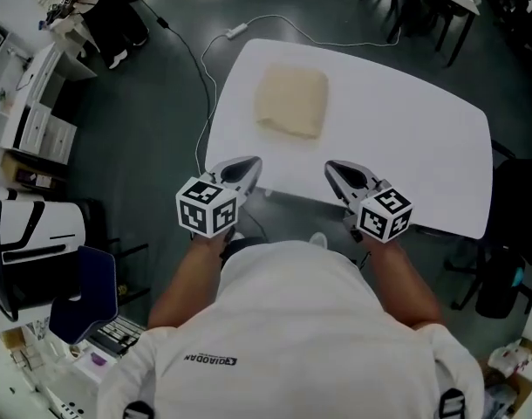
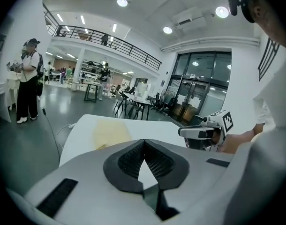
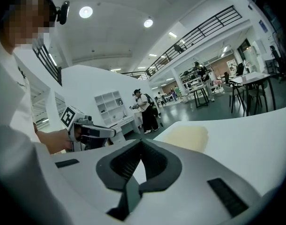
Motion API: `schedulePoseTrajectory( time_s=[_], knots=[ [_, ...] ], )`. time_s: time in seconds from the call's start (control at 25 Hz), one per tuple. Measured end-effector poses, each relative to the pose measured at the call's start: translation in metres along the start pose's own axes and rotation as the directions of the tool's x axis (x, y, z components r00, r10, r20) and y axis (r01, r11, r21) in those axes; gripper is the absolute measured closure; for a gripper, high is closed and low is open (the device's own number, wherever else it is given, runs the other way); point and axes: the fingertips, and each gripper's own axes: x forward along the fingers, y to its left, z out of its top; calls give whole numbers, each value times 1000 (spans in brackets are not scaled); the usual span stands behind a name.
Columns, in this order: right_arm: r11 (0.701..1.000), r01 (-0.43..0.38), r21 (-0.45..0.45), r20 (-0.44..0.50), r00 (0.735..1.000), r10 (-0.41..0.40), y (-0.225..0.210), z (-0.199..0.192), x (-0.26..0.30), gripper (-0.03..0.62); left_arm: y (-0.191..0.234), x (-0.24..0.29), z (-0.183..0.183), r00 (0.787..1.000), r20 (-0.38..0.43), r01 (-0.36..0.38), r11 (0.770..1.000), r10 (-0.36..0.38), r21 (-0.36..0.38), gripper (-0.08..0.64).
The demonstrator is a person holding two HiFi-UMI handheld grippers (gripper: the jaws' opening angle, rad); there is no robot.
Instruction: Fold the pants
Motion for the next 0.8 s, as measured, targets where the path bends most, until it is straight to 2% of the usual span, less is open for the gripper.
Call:
schedulePoseTrajectory(
  time_s=[0.2, 0.36, 0.6, 0.8],
  knots=[
    [989, 115, 89, 49, 992, -119, 32, -2, 54, 574, 66, -33, 13, 998, -19, 67, 993, -65, 95, 532],
    [974, 200, 107, 66, 976, -208, 77, -9, 96, 574, 118, -67, 11, 991, -37, 136, 984, -132, 118, 532],
    [928, 340, 152, 80, 932, -354, 123, -35, 108, 573, 140, -95, -20, 961, -104, 269, 953, -257, 135, 532],
    [905, 391, 167, 76, 910, -407, 152, -48, 103, 574, 130, -108, -38, 934, -153, 345, 929, -324, 138, 532]
  ],
)
